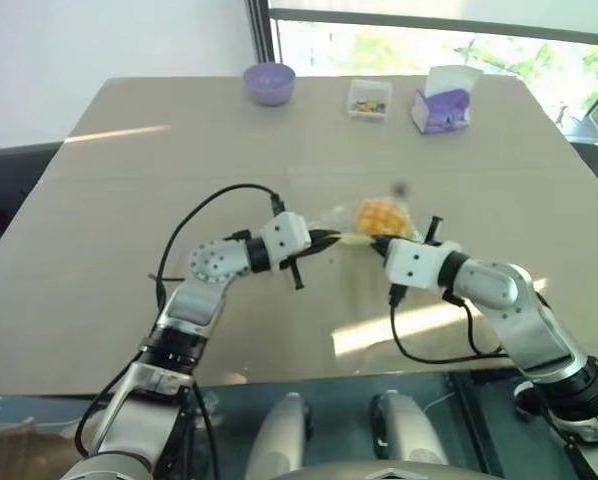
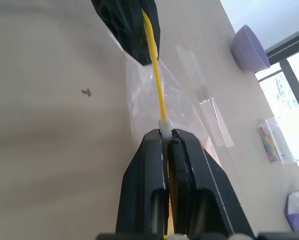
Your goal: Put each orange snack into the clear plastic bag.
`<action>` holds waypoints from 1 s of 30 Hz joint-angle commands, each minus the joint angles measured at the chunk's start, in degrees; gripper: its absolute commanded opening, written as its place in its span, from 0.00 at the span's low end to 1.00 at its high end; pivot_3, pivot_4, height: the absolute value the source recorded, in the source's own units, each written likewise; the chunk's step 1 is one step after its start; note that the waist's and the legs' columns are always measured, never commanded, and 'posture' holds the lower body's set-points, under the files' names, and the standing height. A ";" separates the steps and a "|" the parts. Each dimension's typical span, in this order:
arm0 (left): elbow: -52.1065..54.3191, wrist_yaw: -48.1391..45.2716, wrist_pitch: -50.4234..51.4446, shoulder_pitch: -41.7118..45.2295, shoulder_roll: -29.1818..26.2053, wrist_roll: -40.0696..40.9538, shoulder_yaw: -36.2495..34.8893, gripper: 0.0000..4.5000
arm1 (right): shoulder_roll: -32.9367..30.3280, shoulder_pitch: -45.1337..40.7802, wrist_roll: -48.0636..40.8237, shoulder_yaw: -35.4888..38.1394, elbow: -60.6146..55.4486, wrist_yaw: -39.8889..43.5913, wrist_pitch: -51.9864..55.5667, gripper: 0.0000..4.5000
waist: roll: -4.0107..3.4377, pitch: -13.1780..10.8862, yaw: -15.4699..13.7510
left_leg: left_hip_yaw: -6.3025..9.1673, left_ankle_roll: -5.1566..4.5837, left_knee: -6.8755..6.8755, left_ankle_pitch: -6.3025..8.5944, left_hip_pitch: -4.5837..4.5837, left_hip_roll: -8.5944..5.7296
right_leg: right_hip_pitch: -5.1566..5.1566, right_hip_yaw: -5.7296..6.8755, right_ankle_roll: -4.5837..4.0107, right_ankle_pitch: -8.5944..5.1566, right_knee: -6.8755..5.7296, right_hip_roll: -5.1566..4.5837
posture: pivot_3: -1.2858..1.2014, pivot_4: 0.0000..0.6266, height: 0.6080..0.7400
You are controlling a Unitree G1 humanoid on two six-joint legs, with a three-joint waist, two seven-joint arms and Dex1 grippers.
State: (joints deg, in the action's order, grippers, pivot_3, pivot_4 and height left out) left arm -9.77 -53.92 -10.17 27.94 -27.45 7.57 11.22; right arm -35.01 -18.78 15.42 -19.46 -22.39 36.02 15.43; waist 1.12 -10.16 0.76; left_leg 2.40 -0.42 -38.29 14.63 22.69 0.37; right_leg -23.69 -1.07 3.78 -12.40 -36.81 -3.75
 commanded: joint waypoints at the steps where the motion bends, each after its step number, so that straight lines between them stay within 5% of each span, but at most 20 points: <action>1: -0.62 1.27 -0.99 -0.67 -2.69 1.47 -5.41 0.00 | -4.05 2.40 2.90 6.66 4.91 -2.75 1.44 0.01 | 0.00 0.00 0.00 | -0.01 0.00 0.00 0.00 0.00 0.00 | 0.00 0.00 0.00 0.00 0.00 0.00 | 0.52 0.24 1.00; 16: -0.49 1.07 -1.23 -1.93 -3.32 2.78 -6.22 0.00 | -9.74 5.26 2.32 10.01 12.30 -6.37 -2.97 0.01 | 0.01 0.00 0.01 | -0.05 0.00 0.01 0.00 -0.01 0.01 | 0.00 -0.03 0.00 0.00 0.01 0.00 | 0.52 0.24 1.00; 26: -0.60 0.96 -1.43 -1.84 -3.16 3.12 -6.19 0.00 | -7.91 5.07 0.03 9.97 9.76 -4.45 -3.27 0.01 | 0.01 0.00 0.00 | -0.06 -0.01 0.00 0.00 -0.01 0.01 | 0.01 -0.04 0.00 0.00 0.01 0.00 | 0.52 0.24 1.00; 30: -0.22 0.57 -1.26 -1.84 -2.62 3.21 -6.26 0.00 | -6.04 5.72 -2.54 9.57 7.45 -2.93 -3.83 0.24 | 0.01 0.00 -0.02 | -0.05 -0.01 0.00 0.00 -0.01 0.01 | 0.01 -0.04 0.00 0.00 0.01 0.00 | 0.52 0.24 1.00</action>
State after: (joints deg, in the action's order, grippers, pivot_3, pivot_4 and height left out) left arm -10.79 -53.54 -10.54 26.05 -29.91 9.46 6.53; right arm -41.94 -13.42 14.41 -11.74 -12.49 32.65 12.17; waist 1.13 -10.16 0.74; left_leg 2.35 -0.43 -38.29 14.64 22.68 0.38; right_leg -23.69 -1.11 3.78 -12.40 -36.80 -3.76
